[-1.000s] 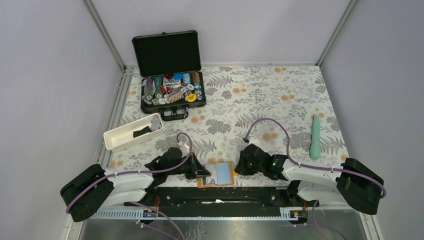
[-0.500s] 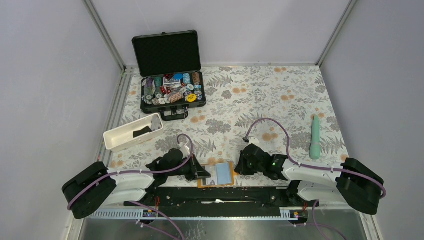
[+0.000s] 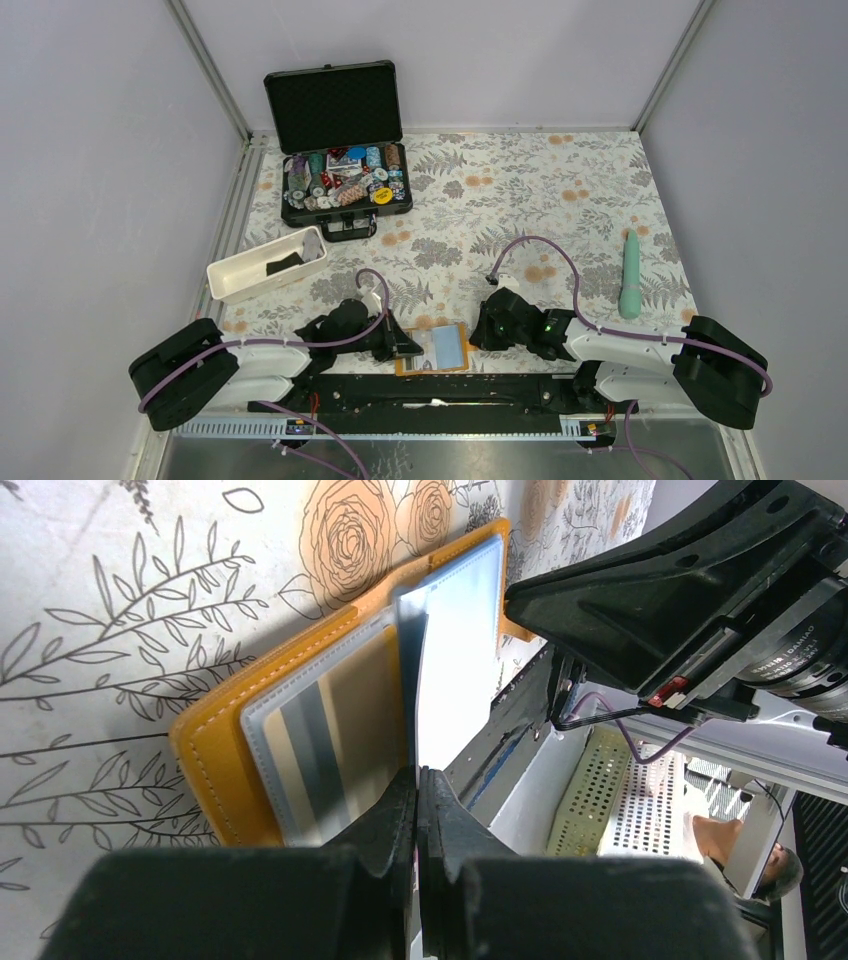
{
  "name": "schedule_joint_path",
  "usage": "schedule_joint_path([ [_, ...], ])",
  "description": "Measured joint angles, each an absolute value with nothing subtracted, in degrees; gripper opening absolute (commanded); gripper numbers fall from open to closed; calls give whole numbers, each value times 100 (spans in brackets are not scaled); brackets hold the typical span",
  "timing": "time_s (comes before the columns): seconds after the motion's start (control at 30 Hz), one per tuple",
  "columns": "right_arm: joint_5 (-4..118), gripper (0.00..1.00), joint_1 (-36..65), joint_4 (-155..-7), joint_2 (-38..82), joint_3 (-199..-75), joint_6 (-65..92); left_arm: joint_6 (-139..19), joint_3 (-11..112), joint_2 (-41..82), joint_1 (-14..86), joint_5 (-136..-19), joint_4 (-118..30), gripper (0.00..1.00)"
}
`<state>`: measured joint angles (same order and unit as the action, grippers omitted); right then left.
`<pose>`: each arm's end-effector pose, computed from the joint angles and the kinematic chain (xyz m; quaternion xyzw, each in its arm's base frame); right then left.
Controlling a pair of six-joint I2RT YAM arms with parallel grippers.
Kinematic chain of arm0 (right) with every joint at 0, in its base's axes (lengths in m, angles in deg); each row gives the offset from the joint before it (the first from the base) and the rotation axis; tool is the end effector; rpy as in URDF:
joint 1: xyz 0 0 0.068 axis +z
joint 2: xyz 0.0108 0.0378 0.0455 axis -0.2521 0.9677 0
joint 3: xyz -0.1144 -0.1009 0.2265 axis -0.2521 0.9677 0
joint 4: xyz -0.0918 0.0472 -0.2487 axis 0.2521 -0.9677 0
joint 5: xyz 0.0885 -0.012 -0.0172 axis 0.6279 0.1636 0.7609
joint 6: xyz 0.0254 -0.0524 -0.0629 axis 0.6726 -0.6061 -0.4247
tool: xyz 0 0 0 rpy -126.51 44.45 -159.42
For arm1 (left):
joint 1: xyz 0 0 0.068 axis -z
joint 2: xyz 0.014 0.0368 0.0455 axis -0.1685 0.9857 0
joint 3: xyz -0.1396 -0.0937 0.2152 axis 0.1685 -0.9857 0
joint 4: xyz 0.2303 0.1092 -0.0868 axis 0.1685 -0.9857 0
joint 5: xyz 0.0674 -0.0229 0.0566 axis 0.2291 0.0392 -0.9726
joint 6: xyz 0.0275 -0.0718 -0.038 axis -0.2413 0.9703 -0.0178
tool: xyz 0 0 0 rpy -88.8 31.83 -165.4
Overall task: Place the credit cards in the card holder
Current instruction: Insert the credit card into the card holder.
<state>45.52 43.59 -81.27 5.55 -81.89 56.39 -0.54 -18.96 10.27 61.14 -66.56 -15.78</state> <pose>0.1278 0.1971 0.1123 -0.0552 0.9231 0.2900 0.2463 0.1073 -0.1743 0.0809 -0.0668 0.8619 -0.4915 0.1050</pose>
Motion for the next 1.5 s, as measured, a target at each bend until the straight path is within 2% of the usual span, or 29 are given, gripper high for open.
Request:
schedule_joint_path([
  [0.73, 4517, 0, 4359, -8147, 544, -8189, 5639, 73, -1912, 1573, 6424, -6969, -960, 0],
  [1.27, 4508, 0, 4359, -8151, 538, -8189, 5639, 464, -1971, 1005, 6628, -7813, -1331, 0],
  [1.5, 4510, 0, 4359, -8149, 540, -8189, 5639, 462, -1927, 1190, 6744, -7874, -1257, 0],
])
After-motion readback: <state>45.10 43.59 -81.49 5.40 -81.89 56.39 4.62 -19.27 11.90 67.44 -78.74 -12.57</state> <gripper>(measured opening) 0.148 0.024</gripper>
